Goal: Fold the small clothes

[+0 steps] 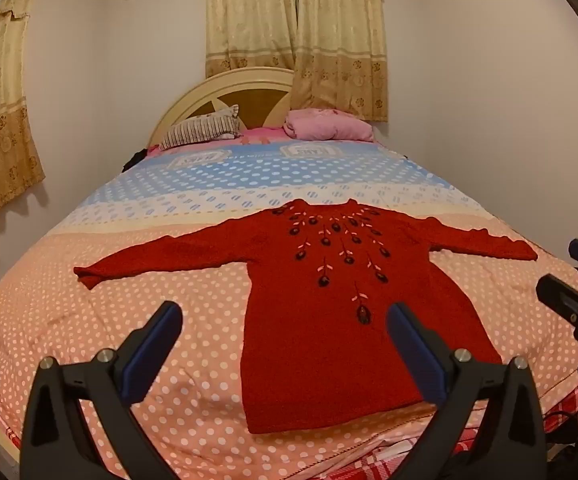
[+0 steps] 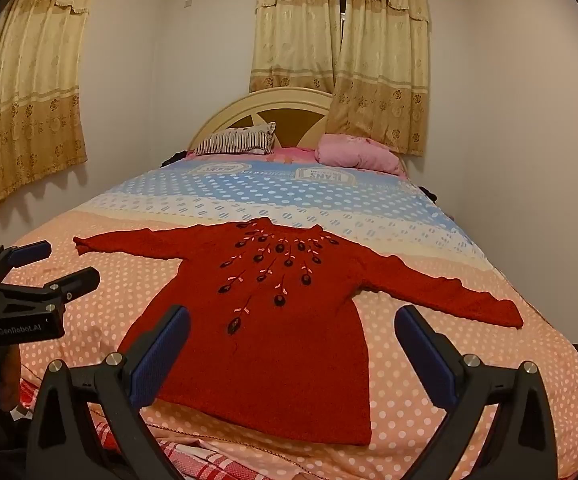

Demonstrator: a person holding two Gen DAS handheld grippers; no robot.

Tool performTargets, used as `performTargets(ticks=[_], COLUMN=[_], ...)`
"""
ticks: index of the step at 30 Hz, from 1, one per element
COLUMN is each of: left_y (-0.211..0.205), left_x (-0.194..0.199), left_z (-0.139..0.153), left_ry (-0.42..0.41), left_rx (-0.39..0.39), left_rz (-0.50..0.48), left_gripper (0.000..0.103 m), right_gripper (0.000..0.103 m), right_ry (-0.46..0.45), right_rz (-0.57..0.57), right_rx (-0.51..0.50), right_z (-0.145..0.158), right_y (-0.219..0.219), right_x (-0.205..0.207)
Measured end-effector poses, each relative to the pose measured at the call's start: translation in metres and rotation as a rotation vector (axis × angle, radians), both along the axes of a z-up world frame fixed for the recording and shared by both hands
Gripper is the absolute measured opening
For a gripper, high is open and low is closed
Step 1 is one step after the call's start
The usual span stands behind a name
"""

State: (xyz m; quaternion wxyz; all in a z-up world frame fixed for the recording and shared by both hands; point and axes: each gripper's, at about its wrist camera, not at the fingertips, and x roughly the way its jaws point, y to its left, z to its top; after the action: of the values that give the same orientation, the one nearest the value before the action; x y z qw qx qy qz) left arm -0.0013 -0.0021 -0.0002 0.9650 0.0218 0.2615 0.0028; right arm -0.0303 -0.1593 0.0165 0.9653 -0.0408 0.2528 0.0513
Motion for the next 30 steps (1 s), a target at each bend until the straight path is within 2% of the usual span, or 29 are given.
performTargets(ticks=[2,3,5,11,30], left_y=[-0.003,-0.008,-0.006,0.007,0.008], left_x=[-0.002,0.001,0.003,0.003,0.004], left_z=[0.000,-0.003,-0.003,0.000,-0.001], left_ry=[-0.002,0.024,0.030,0.022,0.018], left_rx=[0.020,0.024,0.000,-0.020,-0.009], left_rz=[0.000,0.003,0.004,0.003,0.019], left_gripper=[0.103,0.103,0.103,0.103,0.103], right_gripper=[0.102,0.102,0.102,0.102,0.102], right_ry=[-0.001,0.001,0.011,0.008,0.026], right_rz=[0.005,0.007,0.008,0.007,0.009], right_rx=[0.001,0.003,-0.003,-0.006,0.031], right_z=[0.000,0.000,-0.001,-0.003,-0.008], right_y=[-0.001,-0.003,-0.003,0.002,-0.010], right_x=[0.001,0.002,0.005,-0.003,0.005])
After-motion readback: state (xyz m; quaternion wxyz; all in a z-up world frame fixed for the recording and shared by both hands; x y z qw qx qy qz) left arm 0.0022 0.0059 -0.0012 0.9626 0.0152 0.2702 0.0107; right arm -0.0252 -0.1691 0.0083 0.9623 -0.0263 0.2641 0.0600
